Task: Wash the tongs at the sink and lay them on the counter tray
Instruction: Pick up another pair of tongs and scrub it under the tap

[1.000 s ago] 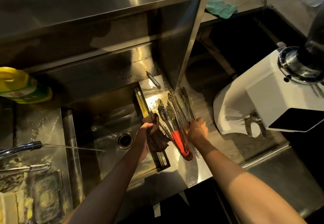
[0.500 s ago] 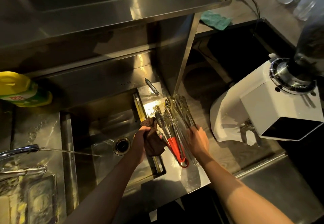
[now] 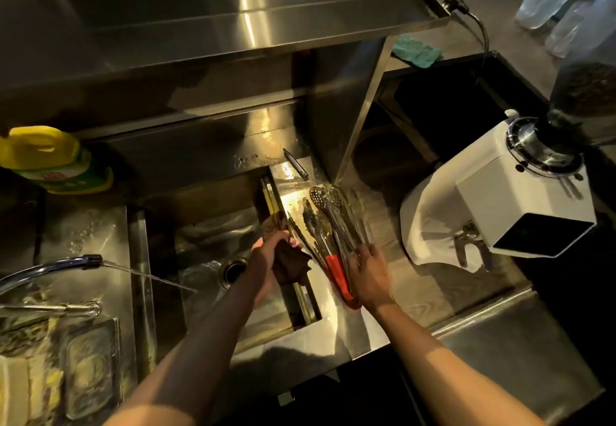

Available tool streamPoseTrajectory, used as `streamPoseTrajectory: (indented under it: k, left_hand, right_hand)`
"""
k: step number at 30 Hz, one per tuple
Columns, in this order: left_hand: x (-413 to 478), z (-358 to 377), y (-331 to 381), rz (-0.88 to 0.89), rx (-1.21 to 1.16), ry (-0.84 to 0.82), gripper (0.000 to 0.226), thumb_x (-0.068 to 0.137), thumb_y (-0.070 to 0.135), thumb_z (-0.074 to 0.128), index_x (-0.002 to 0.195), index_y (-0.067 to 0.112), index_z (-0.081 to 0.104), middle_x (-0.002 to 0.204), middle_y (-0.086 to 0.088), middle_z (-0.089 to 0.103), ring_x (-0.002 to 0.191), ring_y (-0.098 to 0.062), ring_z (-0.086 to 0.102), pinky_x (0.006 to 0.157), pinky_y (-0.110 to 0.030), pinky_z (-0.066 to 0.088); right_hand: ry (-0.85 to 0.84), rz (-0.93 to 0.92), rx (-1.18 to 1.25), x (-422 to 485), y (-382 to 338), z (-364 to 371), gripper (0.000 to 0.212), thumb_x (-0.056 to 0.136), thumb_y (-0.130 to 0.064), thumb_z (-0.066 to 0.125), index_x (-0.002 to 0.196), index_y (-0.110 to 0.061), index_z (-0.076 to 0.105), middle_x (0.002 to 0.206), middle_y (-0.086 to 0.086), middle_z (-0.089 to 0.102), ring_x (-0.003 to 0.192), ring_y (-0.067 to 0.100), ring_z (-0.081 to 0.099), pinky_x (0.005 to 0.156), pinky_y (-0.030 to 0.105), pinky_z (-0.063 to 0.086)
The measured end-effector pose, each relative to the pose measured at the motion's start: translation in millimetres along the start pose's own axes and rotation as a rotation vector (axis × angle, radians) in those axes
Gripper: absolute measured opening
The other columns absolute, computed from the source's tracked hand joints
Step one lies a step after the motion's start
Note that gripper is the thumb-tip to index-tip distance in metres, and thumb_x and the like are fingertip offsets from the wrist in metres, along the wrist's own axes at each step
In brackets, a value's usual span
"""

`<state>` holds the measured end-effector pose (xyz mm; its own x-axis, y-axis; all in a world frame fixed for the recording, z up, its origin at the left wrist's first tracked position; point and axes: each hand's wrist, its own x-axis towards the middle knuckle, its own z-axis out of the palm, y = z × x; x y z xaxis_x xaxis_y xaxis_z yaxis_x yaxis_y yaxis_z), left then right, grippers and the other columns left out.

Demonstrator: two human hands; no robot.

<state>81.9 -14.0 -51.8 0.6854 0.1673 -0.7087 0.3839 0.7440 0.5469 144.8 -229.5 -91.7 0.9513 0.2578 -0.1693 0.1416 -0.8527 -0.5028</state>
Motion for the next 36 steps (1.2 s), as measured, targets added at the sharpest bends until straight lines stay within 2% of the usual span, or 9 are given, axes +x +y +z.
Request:
streamPoseTrajectory:
  k: [3,6,15,20,23,25,29,32,36]
  left_hand:
    - [-11.1,-8.7,6.3,0.002,-0.041,-0.007,0.030,0.087,0.031,0.049,0.073,0.009,0.064,0.072,-0.012,0.070,0.069,-0.026,0.068,0.085,-0.041,0.049]
    - [-20.9,-22.9,13.9,0.043,-0.103,-0.003,0.037,0.088,0.029,0.035,0.083,0.005,0.062,0.077,-0.013,0.065,0.079,-0.029,0.064,0.086,-0.041,0.049]
    - [-61.2,-130.3,39.2,0.090,-0.114,0.171,0.050,0.077,0.031,0.047,0.112,-0.002,0.060,0.107,-0.023,0.062,0.096,-0.034,0.063,0.096,-0.047,0.047]
    - [-70.5,-200.8,54.4,0.120,-0.196,0.184,0.067,0.070,0.040,0.069,0.124,0.004,0.054,0.112,-0.023,0.053,0.100,-0.037,0.055,0.095,-0.054,0.039]
    - [-81.9,-219.5,66.5,0.167,-0.229,0.178,0.054,0.093,0.058,0.047,0.113,0.013,0.070,0.108,-0.013,0.065,0.099,-0.028,0.060,0.092,-0.042,0.046]
    - [-81.3,-227.8,67.2,0.200,-0.203,0.257,0.065,0.094,0.067,0.033,0.103,0.019,0.075,0.103,-0.006,0.072,0.094,-0.018,0.068,0.085,-0.031,0.053]
    - [-58.2,-253.3,57.7,0.164,-0.103,0.611,0.096,0.068,0.083,0.056,0.127,0.008,0.057,0.123,-0.010,0.067,0.109,-0.028,0.066,0.100,-0.042,0.049]
    - [-56.8,-256.1,72.7,0.188,0.117,0.808,0.073,0.090,0.063,0.049,0.125,-0.001,0.058,0.119,-0.016,0.063,0.112,-0.034,0.060,0.102,-0.040,0.045]
    - [-56.8,-257.1,79.0,0.174,-0.544,0.388,0.062,0.097,0.058,0.037,0.126,0.009,0.060,0.116,-0.018,0.068,0.106,-0.031,0.064,0.098,-0.044,0.047]
  right_hand:
    - [-0.056,-0.132,-0.131,-0.6,-7.3,11.6,0.053,0.099,-0.055,0.026,0.097,-0.023,0.068,0.108,-0.001,0.061,0.103,0.013,0.043,0.082,0.026,0.040]
    - [-0.089,-0.082,-0.013,-3.5,-23.3,18.3,0.049,0.103,-0.056,0.034,0.108,-0.022,0.070,0.107,0.004,0.058,0.095,0.018,0.054,0.083,0.034,0.047]
    - [-0.444,-0.323,0.329,-16.1,-115.3,63.3,0.027,0.105,-0.027,0.048,0.079,-0.029,0.056,0.079,-0.009,0.051,0.075,0.001,0.048,0.075,0.032,0.041]
    - [-0.625,-0.310,0.178,-31.6,-154.6,88.1,0.043,0.103,-0.053,0.035,0.074,-0.030,0.056,0.081,-0.005,0.051,0.074,0.008,0.053,0.073,0.035,0.043]
    - [-0.673,-0.402,0.039,-37.9,-175.9,106.5,0.044,0.102,-0.058,0.032,0.074,-0.035,0.058,0.083,-0.008,0.048,0.075,0.007,0.053,0.067,0.027,0.039]
    - [-0.674,-0.475,-0.057,-40.5,-192.6,118.2,0.044,0.103,-0.057,0.032,0.085,-0.035,0.066,0.087,-0.010,0.047,0.078,0.004,0.052,0.068,0.023,0.036]
    - [-0.693,-0.426,-0.074,-46.0,-218.2,139.3,0.052,0.103,-0.058,0.032,0.084,-0.027,0.069,0.093,-0.008,0.049,0.082,0.004,0.052,0.078,0.031,0.039]
    - [-0.697,-0.377,-0.112,-48.7,-220.1,150.3,0.042,0.104,-0.053,0.033,0.097,-0.032,0.070,0.088,-0.011,0.045,0.078,-0.003,0.046,0.074,0.029,0.031]
    - [-0.718,-0.432,-0.171,-60.4,-219.1,165.0,0.026,0.106,-0.031,0.034,0.112,-0.027,0.058,0.092,-0.004,0.048,0.082,0.009,0.043,0.068,0.028,0.029]
